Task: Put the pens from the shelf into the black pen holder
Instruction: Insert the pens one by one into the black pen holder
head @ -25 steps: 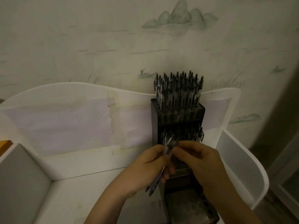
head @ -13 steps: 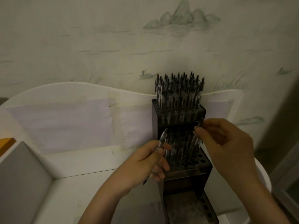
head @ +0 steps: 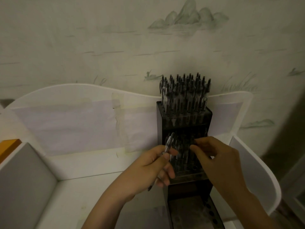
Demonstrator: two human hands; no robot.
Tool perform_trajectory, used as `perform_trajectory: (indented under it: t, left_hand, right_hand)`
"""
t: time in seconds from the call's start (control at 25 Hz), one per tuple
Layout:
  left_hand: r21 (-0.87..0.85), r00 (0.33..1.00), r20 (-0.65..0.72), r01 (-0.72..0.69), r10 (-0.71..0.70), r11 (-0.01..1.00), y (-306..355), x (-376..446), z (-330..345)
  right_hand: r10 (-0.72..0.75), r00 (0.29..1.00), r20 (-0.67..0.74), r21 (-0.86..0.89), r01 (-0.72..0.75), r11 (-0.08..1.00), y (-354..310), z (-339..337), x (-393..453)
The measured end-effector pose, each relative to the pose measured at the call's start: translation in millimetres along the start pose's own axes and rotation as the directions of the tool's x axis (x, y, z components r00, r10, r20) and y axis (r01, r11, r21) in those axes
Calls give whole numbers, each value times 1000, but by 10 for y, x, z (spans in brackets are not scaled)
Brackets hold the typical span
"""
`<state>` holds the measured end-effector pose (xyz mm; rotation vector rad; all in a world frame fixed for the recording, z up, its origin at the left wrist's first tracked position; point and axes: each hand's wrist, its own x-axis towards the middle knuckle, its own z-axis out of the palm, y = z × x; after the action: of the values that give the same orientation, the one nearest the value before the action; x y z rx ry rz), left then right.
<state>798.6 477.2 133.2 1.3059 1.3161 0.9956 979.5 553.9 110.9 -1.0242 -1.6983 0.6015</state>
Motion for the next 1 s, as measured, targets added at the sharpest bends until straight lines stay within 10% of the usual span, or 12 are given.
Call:
perform_trajectory:
  t: [0.24, 0.4, 0.52, 0.84, 1.0]
  left_hand:
    - [18, 1000, 24, -12, 11, 1000, 44, -5, 79]
    - [73, 999, 45, -23, 20, 997, 79, -3, 148]
    - [108, 996, 81, -31, 22, 994, 98, 11, 205]
    - [339, 979, -145, -86, 143, 937, 61, -9, 223]
    - [468, 952, -238, -60, 191, 882, 94, -87, 123]
  right_hand:
    - [115, 989, 92, -112, -105, 988, 96, -60, 13]
    - [-162, 987, -19, -178, 156, 972, 18, -109, -81]
    - [-214, 973, 82, 9, 214, 977, -139, -81, -168]
    - [211, 978, 2, 514, -182, 838, -312, -366, 56]
    - [28, 990, -137, 184, -2, 983, -269, -563, 160]
